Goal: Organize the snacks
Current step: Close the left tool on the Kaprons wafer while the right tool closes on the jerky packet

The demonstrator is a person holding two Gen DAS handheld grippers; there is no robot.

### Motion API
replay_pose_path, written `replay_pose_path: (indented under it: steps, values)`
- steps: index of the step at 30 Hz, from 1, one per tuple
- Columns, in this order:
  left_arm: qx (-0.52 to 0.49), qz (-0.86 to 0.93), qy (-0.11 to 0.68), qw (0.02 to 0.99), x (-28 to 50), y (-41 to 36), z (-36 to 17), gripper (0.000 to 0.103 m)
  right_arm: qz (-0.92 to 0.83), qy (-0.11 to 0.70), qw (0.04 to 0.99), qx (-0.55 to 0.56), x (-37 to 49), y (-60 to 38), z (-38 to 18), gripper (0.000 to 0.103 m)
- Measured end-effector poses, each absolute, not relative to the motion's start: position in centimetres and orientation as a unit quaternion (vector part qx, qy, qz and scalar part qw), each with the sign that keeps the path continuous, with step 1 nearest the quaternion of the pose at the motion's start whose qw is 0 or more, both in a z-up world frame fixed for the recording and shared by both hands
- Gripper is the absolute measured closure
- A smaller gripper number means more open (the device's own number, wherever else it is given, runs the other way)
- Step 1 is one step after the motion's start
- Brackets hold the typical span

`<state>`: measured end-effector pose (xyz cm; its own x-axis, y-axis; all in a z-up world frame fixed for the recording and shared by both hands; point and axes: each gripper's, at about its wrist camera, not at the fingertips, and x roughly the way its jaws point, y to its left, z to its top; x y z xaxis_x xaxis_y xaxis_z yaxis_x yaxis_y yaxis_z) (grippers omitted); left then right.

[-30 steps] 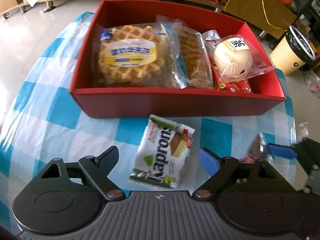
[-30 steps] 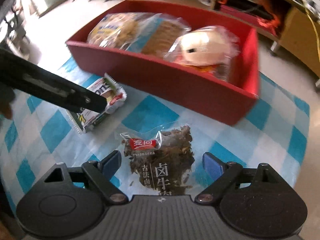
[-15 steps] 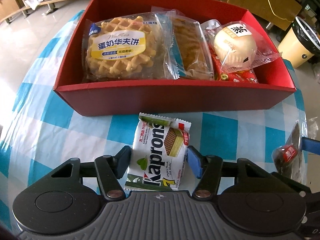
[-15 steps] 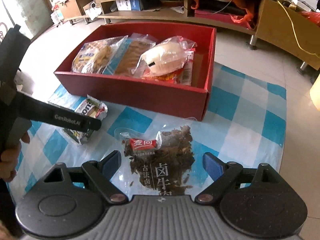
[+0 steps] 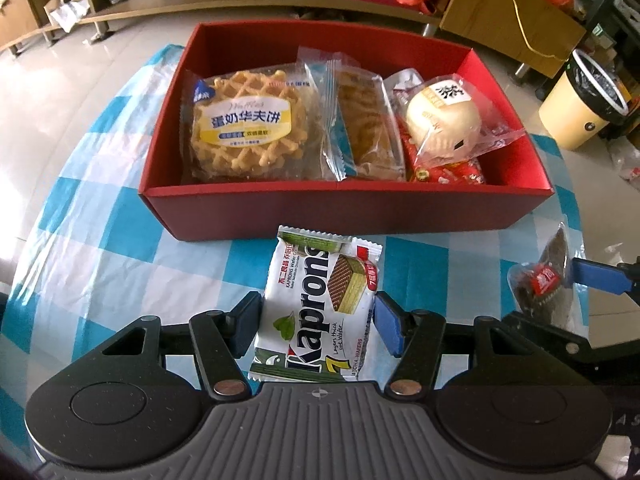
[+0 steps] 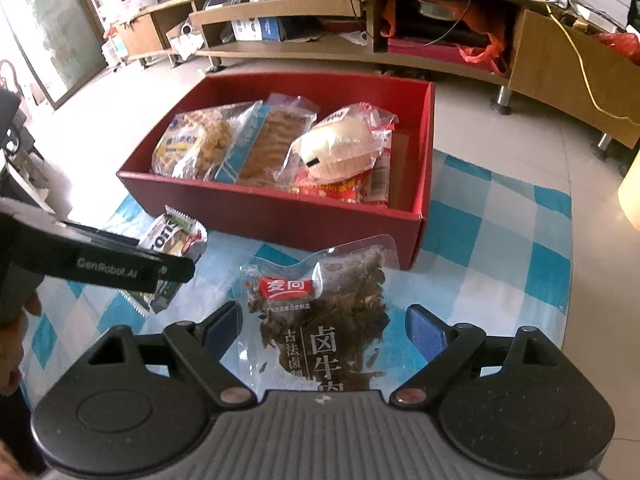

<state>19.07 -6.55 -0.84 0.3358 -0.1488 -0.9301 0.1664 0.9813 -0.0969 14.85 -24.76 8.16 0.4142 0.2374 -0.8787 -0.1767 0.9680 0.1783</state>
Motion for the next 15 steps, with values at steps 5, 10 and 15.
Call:
replay_pose_path:
  steps: [5, 10, 15]
  values:
    - [0.011, -0.098, 0.557, 0.825, 18.3, -6.5, 0.2, 0.036, 0.114, 0.516, 0.848, 0.043, 14.8, -24.9, 8.9, 0.014]
    - [0.016, -0.096, 0.546, 0.832, 17.8, -6.3, 1.1, 0.036, 0.108, 0.508, 0.853, 0.051, 14.8, -24.8, 9.4, 0.014]
    - [0.014, -0.094, 0.539, 0.837, 17.6, -5.9, 1.8, 0.036, 0.107, 0.502, 0.857, 0.054, 14.7, -24.6, 9.8, 0.014]
